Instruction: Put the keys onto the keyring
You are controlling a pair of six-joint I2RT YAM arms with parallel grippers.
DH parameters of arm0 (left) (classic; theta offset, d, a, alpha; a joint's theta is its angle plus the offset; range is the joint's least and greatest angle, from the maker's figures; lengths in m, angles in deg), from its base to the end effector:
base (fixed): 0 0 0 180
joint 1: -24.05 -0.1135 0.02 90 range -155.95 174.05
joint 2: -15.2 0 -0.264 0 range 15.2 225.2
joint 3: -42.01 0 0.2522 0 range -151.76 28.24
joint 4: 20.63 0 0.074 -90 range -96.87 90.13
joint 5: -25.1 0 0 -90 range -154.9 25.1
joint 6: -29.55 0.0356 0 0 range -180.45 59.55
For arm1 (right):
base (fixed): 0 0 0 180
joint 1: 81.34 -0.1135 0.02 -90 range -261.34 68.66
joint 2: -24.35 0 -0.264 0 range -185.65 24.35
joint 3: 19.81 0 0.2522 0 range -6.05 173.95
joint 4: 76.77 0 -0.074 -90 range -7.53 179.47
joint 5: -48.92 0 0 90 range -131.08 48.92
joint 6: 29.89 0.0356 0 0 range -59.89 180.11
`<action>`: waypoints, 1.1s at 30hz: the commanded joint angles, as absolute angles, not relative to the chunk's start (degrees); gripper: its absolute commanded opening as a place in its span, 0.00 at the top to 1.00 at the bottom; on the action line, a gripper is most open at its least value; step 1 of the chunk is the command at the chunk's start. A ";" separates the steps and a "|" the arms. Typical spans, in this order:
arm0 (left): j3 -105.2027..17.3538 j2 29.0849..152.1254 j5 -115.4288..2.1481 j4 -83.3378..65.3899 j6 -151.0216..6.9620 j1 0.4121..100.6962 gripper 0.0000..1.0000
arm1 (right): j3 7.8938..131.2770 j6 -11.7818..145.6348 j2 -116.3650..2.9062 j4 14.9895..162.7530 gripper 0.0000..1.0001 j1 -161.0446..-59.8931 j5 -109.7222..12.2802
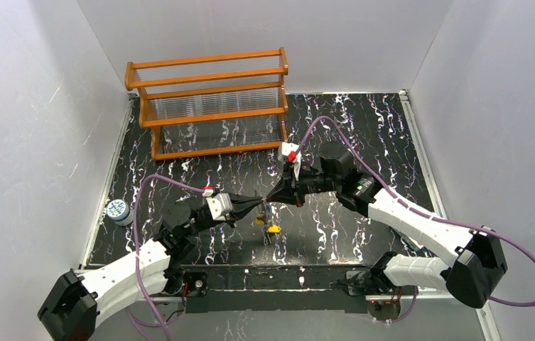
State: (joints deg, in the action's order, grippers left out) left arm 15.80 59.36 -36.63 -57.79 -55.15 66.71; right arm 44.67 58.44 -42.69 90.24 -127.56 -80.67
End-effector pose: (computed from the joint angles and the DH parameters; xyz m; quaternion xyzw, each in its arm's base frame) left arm 0.1136 -0.1276 0.2544 0.4102 0.4323 -0.3872 0.7036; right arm 0.1681 0.2082 0.3181 -0.4913 0.6016 0.4653 0.4245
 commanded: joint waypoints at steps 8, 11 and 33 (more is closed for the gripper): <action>15.59 58.34 -36.55 -61.10 -54.88 66.91 1.00 | 44.78 56.60 -41.00 86.29 0.99 -127.30 -76.69; 15.59 58.12 -37.30 -61.01 -54.90 66.89 1.00 | 44.71 56.60 -41.47 86.08 0.99 -127.21 -76.72; 16.46 57.24 -39.44 -61.01 -55.08 66.86 1.00 | 42.12 57.15 -46.33 88.96 0.99 -126.23 -79.73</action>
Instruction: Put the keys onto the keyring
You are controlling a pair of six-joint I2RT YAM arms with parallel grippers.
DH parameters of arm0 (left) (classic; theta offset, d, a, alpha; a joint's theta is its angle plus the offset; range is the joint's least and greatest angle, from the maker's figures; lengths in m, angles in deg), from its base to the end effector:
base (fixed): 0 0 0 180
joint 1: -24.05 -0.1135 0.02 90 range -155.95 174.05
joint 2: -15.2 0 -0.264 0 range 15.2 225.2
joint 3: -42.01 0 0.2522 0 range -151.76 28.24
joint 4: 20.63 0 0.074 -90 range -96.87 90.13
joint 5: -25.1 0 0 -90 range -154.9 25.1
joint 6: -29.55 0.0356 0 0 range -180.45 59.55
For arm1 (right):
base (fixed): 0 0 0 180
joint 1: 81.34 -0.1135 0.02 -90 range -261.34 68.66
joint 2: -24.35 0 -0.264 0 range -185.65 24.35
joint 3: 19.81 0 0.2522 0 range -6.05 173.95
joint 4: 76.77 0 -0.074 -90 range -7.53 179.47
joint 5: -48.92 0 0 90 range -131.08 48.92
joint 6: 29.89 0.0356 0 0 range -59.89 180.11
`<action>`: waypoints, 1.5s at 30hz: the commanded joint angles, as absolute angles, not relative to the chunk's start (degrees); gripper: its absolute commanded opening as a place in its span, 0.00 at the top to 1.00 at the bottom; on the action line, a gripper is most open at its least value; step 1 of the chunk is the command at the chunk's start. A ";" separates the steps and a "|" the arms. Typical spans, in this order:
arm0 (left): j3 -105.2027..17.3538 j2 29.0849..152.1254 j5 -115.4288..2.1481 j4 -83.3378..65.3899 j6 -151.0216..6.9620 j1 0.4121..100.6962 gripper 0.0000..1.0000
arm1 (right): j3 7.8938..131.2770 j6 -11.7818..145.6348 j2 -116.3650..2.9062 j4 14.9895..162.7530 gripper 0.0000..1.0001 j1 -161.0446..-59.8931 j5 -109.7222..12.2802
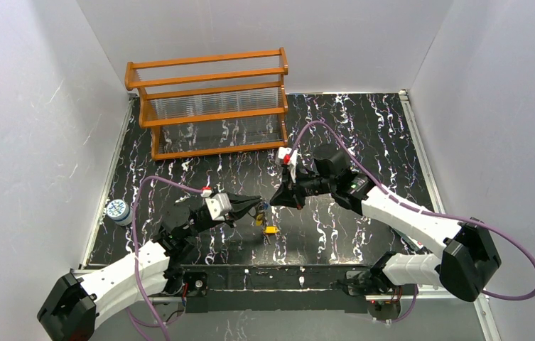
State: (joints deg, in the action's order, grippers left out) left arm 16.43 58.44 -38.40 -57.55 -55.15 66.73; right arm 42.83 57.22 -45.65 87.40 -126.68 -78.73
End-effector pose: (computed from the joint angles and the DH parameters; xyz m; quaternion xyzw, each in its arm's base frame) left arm 0.1127 -0.1255 0.2528 0.3998 0.4388 -0.3800 0.7094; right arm 0.1770 0.2100 0.2890 -0.4850 0.6486 0.4398 0.3882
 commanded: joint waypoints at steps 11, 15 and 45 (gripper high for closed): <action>17.43 56.90 -40.75 -61.01 -55.08 66.90 1.00 | 40.97 55.29 -42.40 90.84 0.77 -126.17 -81.01; 17.26 57.33 -40.05 -60.99 -55.09 66.89 1.00 | 37.57 55.26 -36.68 95.18 0.55 -126.21 -80.84; 16.91 58.05 -38.58 -61.01 -55.81 66.87 1.00 | 42.66 61.85 -46.33 100.50 0.99 -126.18 -84.19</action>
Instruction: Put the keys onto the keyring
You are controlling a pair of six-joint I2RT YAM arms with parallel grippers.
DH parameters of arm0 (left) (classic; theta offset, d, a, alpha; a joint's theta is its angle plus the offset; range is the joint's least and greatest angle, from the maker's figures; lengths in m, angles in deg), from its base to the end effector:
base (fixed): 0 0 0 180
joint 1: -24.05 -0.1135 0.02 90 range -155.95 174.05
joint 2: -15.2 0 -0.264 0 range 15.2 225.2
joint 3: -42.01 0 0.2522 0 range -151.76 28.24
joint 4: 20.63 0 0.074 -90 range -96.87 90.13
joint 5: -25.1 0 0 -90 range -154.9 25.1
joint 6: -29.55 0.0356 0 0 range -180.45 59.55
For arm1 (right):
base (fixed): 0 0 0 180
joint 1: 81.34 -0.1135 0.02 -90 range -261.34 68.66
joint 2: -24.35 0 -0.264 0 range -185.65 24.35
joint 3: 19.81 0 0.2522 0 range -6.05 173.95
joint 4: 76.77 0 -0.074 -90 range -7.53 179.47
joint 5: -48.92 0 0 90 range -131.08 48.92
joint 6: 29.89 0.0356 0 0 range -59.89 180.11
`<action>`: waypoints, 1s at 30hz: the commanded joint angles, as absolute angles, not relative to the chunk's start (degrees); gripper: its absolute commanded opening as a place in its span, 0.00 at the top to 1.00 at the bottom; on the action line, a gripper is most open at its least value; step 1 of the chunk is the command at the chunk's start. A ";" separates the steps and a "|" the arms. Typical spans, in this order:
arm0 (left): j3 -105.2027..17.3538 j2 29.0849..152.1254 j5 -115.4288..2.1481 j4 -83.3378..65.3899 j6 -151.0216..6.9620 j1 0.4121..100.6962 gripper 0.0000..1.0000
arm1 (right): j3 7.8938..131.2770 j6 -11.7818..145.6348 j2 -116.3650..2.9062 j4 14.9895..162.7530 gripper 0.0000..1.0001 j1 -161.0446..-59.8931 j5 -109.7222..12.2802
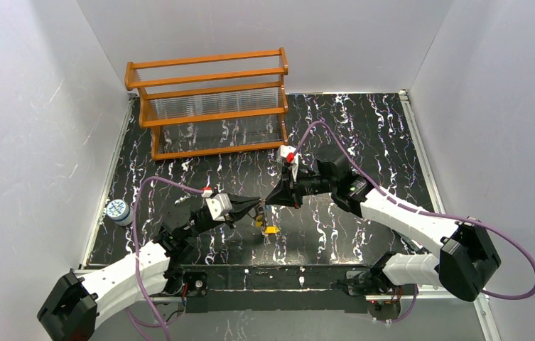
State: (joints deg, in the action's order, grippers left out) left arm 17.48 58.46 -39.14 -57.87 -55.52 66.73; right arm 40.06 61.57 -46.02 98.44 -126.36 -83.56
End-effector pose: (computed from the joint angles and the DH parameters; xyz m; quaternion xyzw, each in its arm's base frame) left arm 0.1124 -0.1247 0.2471 0.3954 0.4480 -0.3792 0.7065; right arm 0.1781 0.2122 0.2898 -0.4790 0.6064 0.4878 0.4060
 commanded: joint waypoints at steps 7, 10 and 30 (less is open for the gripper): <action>16.91 57.80 -38.80 -61.00 -55.96 66.87 1.00 | 41.75 60.21 -45.79 98.33 0.99 -126.17 -81.46; 16.90 57.48 -38.75 -61.01 -56.14 66.92 1.00 | 41.35 60.20 -46.30 97.97 0.99 -126.17 -80.75; 16.58 57.73 -40.12 -61.10 -56.04 66.94 1.00 | 41.50 56.43 -50.45 96.76 0.99 -126.17 -80.78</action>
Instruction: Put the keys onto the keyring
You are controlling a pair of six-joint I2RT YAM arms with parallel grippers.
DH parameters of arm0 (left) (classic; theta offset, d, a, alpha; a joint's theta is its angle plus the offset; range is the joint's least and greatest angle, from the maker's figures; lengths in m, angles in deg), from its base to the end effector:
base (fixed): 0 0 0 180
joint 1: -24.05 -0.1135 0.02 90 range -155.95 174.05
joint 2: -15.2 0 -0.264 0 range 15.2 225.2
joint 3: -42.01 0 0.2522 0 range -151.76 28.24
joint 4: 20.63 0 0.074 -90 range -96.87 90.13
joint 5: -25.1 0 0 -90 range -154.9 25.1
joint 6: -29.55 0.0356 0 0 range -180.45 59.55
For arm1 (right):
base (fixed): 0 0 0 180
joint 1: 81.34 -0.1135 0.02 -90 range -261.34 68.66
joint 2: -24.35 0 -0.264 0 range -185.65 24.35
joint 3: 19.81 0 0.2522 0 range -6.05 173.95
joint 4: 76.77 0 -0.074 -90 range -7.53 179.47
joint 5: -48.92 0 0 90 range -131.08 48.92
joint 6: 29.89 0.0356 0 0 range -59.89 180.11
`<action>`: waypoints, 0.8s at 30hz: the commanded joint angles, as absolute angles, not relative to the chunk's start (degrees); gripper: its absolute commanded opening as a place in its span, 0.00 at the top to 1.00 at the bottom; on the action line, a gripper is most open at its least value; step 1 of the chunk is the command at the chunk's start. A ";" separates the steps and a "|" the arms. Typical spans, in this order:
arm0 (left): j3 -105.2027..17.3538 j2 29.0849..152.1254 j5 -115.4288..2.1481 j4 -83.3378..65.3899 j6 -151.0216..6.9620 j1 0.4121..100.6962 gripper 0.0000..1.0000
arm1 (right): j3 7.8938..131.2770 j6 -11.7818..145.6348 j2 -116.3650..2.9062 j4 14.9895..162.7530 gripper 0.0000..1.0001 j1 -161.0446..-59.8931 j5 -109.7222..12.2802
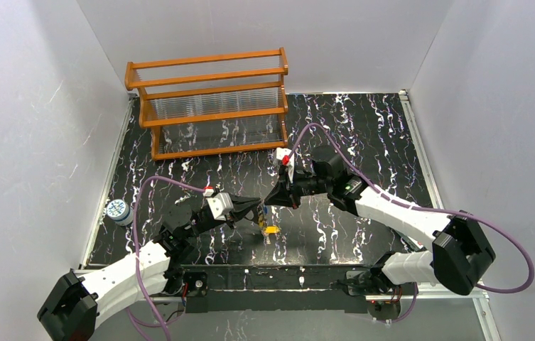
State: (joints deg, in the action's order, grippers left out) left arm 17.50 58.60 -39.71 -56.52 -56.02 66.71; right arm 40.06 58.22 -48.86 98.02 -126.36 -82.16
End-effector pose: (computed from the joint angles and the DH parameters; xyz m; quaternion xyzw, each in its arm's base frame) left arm 0.1136 -0.1252 0.2443 0.3926 0.4622 -0.3795 0.6988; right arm 0.1847 0.2179 0.2760 -0.4905 0.6159 0.4659 0.4038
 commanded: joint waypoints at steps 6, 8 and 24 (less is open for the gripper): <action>16.47 57.79 -40.28 -61.05 -56.03 66.91 1.00 | 40.99 55.68 -51.23 97.91 0.99 -126.21 -81.90; 16.49 57.85 -40.29 -61.07 -56.00 66.87 1.00 | 40.65 55.71 -51.36 98.90 0.99 -126.28 -82.14; 16.99 57.40 -40.19 -61.01 -56.28 66.94 1.00 | 38.17 52.06 -52.12 107.37 0.99 -127.16 -89.50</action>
